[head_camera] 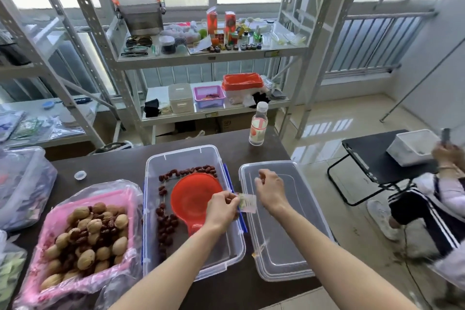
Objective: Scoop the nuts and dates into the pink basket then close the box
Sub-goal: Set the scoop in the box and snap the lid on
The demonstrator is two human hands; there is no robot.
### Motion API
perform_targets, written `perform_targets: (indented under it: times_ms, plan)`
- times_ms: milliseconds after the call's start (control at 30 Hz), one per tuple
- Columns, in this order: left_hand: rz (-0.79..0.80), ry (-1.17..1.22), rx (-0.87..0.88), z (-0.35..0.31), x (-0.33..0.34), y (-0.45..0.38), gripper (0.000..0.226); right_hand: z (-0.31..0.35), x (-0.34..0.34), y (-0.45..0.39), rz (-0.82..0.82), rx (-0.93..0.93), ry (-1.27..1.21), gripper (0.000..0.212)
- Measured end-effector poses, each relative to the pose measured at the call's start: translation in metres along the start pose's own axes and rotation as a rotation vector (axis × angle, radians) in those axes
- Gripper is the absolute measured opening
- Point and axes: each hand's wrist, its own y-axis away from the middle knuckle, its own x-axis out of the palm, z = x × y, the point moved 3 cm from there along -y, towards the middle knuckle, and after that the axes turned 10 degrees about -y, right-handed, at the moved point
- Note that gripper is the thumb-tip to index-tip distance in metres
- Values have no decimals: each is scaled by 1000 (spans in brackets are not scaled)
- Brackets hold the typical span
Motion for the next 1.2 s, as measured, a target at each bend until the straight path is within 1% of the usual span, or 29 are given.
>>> perform_targets:
  times_ms: [100,200,233,300,400,467,533,600,733,800,867,1000,1200]
  plan:
    - [56,-66,32,-8,24,-7,11,-23,-28,-12,-51,64,32,29]
    - [106,-115,43,-18,46,-8,9,-52,-53,-22,-63,143,119,35]
    - [128,-149,45,-19,55,-10,12,-62,-60,-24,-60,176,146,37]
    - [207,-228,43,-22,70,-13,21,-85,-70,-28,-46,240,197,40]
    - [293,-302,-13,-19,89,-17,44,-117,-82,-30,-25,335,254,42]
    - [309,-354,-97,-14,97,-17,57,-135,-88,-26,-14,401,266,42]
    - [318,-412,-178,-7,104,-19,74,-154,-91,-22,-4,463,267,44]
    - [327,-479,-229,-1,113,-19,82,-171,-91,-19,4,520,259,49]
    - [305,-576,-340,2,130,-18,76,-192,-86,-16,29,586,241,54]
    - [278,-559,-427,6,136,-20,79,-197,-82,-16,45,612,228,55]
    - [245,-526,-473,11,141,-25,78,-199,-78,-18,60,630,222,56]
    - [217,-510,-487,7,141,-24,71,-201,-67,-22,82,656,206,54]
    - [204,-452,-499,5,139,-17,66,-203,-62,-22,2,664,179,50]
